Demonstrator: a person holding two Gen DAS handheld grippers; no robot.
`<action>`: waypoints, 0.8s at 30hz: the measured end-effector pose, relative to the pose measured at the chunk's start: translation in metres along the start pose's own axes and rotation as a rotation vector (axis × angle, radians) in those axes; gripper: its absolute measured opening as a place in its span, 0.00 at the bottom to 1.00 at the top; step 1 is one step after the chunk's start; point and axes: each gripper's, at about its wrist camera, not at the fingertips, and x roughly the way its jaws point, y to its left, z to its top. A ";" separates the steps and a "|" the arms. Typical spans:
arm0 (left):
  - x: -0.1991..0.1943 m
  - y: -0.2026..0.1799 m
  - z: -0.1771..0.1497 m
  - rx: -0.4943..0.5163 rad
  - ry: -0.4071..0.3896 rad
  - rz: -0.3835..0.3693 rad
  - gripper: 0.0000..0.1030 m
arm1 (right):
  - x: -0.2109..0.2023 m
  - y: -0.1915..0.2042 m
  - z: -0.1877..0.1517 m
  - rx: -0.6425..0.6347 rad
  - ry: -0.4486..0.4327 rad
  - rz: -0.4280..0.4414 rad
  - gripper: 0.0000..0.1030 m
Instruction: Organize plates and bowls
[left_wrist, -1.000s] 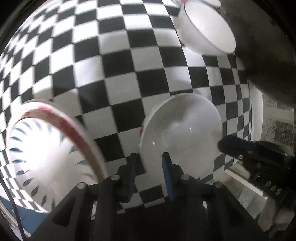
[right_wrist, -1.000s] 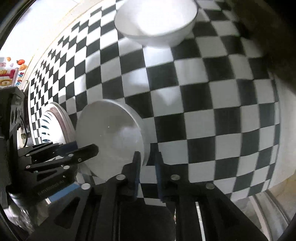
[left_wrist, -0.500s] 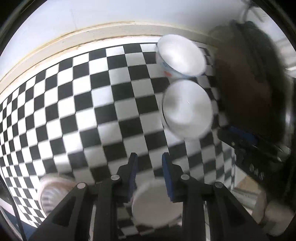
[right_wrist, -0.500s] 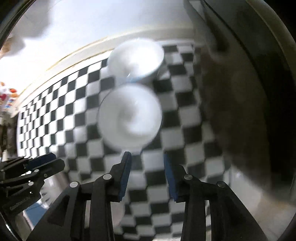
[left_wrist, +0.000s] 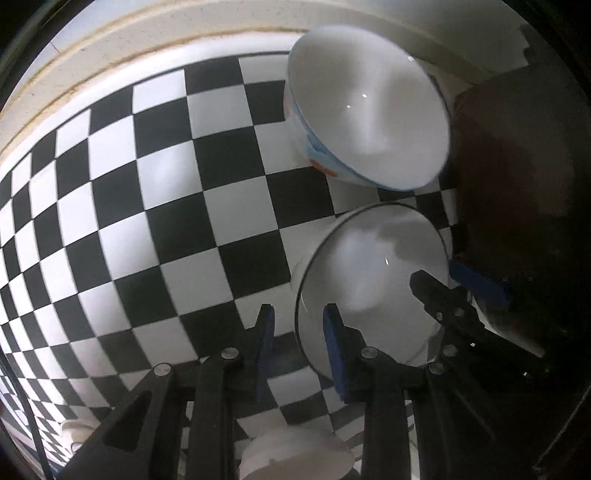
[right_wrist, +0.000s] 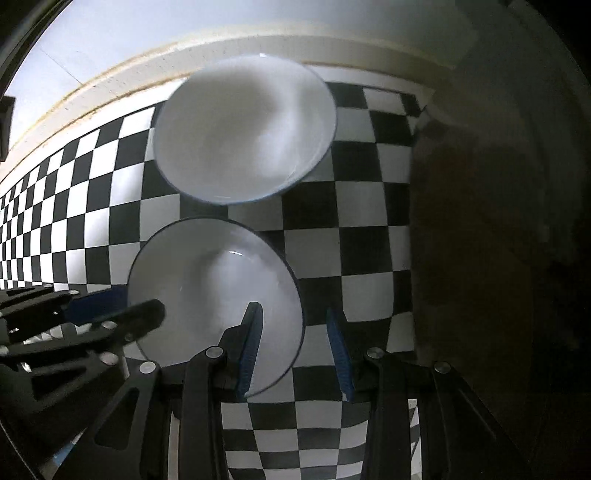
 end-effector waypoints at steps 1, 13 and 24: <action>0.004 0.002 0.002 -0.006 0.005 0.001 0.24 | 0.004 -0.002 0.002 0.008 0.014 0.004 0.35; 0.015 0.018 -0.011 -0.046 0.013 -0.060 0.11 | 0.020 -0.011 0.009 0.024 0.040 0.053 0.09; -0.004 0.015 -0.019 -0.042 -0.019 -0.018 0.11 | 0.013 -0.017 -0.002 0.019 0.029 0.110 0.07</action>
